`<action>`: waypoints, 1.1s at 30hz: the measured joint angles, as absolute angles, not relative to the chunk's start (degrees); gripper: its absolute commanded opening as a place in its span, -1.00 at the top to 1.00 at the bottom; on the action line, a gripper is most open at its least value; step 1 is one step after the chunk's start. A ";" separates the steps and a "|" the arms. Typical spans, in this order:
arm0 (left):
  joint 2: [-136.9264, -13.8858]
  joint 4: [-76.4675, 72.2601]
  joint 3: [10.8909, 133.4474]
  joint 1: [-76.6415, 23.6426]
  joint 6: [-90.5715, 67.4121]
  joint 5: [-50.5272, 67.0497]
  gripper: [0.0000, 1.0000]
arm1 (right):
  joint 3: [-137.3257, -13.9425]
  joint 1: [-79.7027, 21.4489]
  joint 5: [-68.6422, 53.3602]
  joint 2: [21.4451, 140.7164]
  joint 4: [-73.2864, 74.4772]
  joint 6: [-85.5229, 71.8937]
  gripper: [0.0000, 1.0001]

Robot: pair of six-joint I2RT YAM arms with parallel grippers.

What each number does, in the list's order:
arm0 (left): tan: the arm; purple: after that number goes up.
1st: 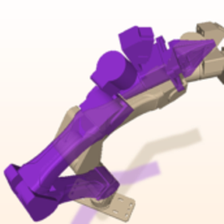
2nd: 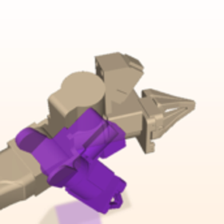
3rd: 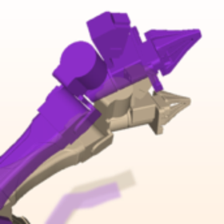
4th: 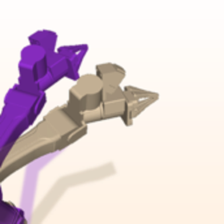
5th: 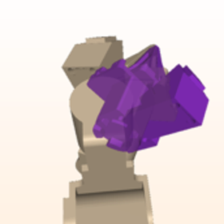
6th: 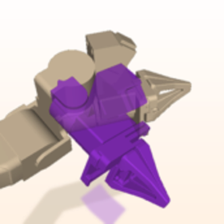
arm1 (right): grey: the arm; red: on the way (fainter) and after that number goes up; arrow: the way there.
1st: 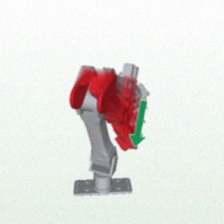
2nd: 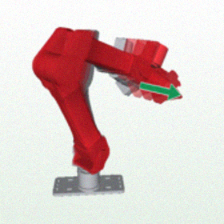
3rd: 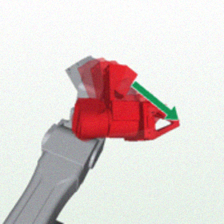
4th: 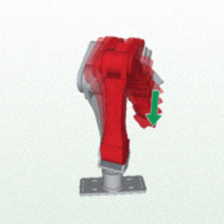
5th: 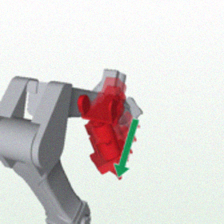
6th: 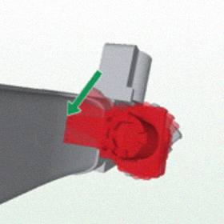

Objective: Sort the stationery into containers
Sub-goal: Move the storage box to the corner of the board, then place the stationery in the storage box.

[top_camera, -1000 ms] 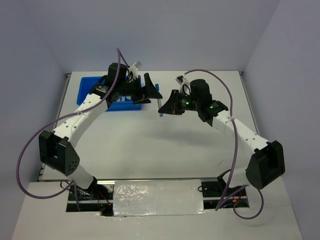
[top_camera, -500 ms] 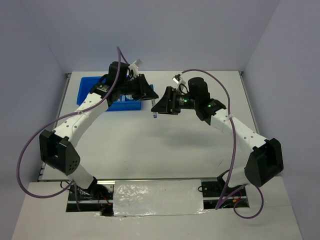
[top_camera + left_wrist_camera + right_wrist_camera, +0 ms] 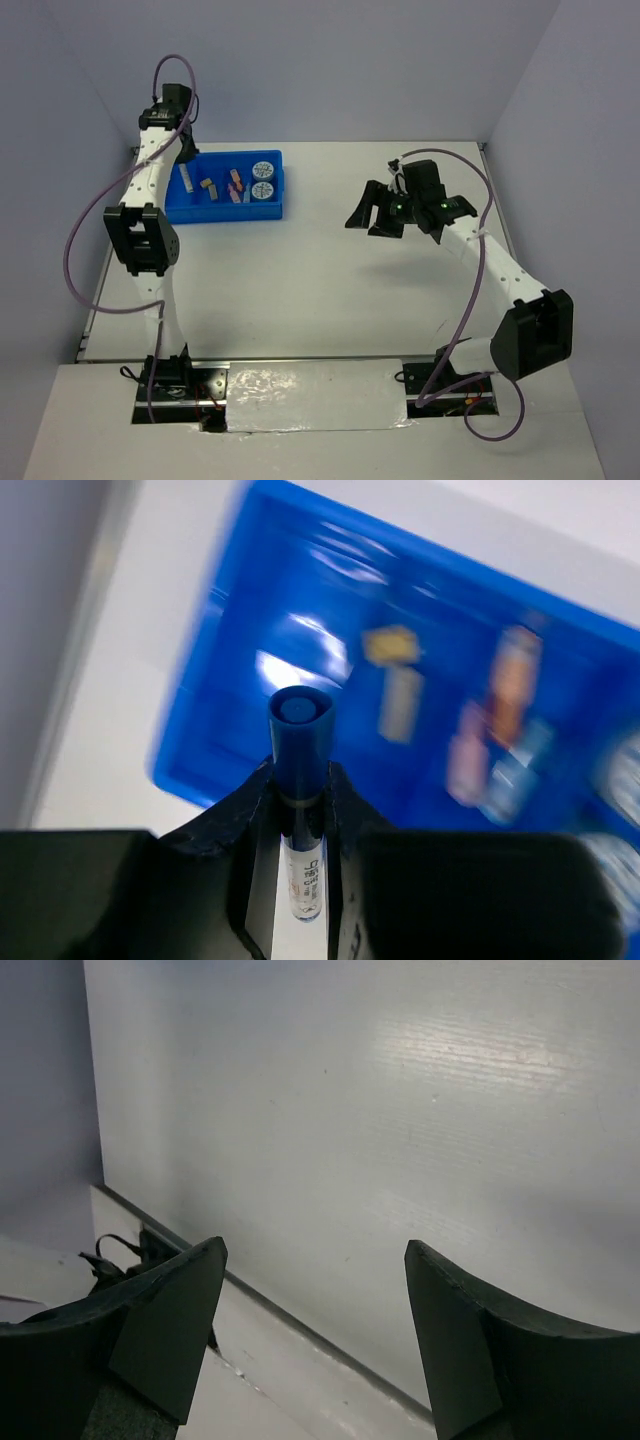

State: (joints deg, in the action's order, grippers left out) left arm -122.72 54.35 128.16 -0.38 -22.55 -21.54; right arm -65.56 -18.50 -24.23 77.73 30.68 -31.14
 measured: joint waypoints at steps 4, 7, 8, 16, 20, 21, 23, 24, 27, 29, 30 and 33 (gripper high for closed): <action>-128.66 55.29 130.78 3.77 -20.64 -28.23 0.64 | -64.01 -18.50 -24.43 74.52 32.93 -28.75 -0.60; -128.14 53.63 125.47 4.78 -19.42 -31.00 0.56 | -62.39 -18.50 -25.39 72.88 34.09 -28.12 -0.60; -128.14 52.86 124.20 4.84 -19.18 -31.46 0.55 | -62.13 -18.50 -25.85 72.73 34.48 -27.99 -0.60; -128.18 47.35 120.75 4.69 -17.52 -30.04 0.44 | -61.76 -18.50 -28.32 72.79 35.90 -26.61 -0.60; -128.51 46.37 122.65 4.69 -18.02 -28.14 0.42 | -61.80 -18.50 -28.58 73.45 36.67 -25.80 -0.60; -128.92 46.63 124.16 4.69 -18.00 -27.73 0.38 | -61.80 -18.50 -28.73 73.69 36.73 -25.80 -0.60; -129.56 47.07 127.85 4.69 -17.87 -26.72 0.27 | -61.80 -18.50 -29.04 74.02 36.71 -25.82 -0.60; -129.64 47.11 129.43 4.69 -17.89 -26.35 0.26 | -61.80 -18.50 -29.26 74.13 36.69 -25.85 -0.60; -128.25 46.72 130.54 4.69 -17.85 -25.65 0.22 | -61.65 -18.50 -29.63 74.35 36.58 -26.00 -0.60; -125.71 44.84 127.04 4.67 -17.52 -25.45 0.14 | -61.47 -18.50 -29.82 74.46 36.56 -26.11 -0.60; -124.14 43.86 124.66 4.67 -16.71 -25.21 0.14 | -61.47 -18.50 -29.85 74.50 36.60 -26.13 -0.60; -122.85 40.93 122.34 4.67 -15.22 -24.56 0.15 | -61.47 -18.50 -29.98 74.56 36.62 -26.11 -0.60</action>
